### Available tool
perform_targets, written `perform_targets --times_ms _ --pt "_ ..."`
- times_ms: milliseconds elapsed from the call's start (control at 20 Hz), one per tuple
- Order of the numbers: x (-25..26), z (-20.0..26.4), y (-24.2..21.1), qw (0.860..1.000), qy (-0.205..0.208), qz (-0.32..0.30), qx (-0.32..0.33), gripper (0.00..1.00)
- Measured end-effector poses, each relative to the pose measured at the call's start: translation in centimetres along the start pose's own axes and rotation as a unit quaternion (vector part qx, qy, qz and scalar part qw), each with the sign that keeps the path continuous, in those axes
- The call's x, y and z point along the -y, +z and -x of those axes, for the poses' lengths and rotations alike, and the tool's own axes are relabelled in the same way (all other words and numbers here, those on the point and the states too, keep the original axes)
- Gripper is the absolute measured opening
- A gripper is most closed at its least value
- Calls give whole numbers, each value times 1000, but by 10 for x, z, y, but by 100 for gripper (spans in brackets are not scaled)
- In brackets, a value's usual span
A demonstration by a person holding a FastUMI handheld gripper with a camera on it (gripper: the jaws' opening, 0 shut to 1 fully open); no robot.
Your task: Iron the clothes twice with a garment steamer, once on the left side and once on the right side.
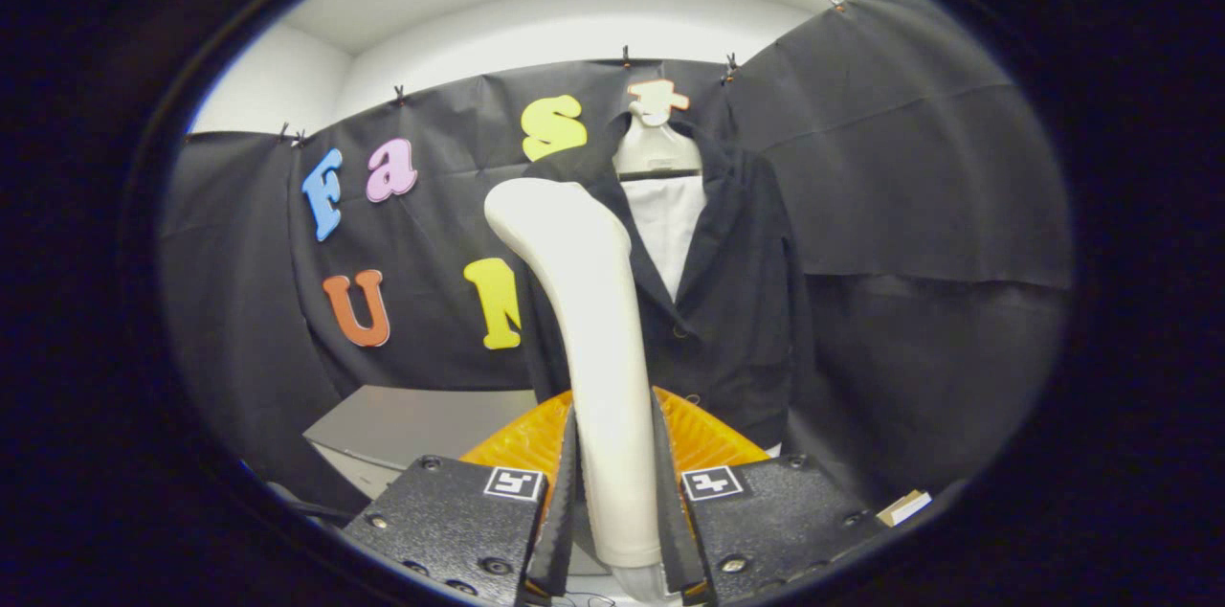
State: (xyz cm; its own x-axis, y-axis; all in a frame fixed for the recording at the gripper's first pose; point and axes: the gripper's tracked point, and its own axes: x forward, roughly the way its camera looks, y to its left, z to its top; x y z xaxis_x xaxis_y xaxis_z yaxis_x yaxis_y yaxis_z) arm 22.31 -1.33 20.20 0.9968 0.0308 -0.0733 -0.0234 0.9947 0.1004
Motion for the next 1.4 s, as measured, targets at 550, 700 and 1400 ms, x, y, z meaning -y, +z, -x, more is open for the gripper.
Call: perform_targets --times_ms 550,700,1400 --pt "4 -102 68 999 -1 31 43 40" --pt "11 -119 65 998 -22 52 43 40" --pt "34 -132 -13 995 -57 77 -27 40"
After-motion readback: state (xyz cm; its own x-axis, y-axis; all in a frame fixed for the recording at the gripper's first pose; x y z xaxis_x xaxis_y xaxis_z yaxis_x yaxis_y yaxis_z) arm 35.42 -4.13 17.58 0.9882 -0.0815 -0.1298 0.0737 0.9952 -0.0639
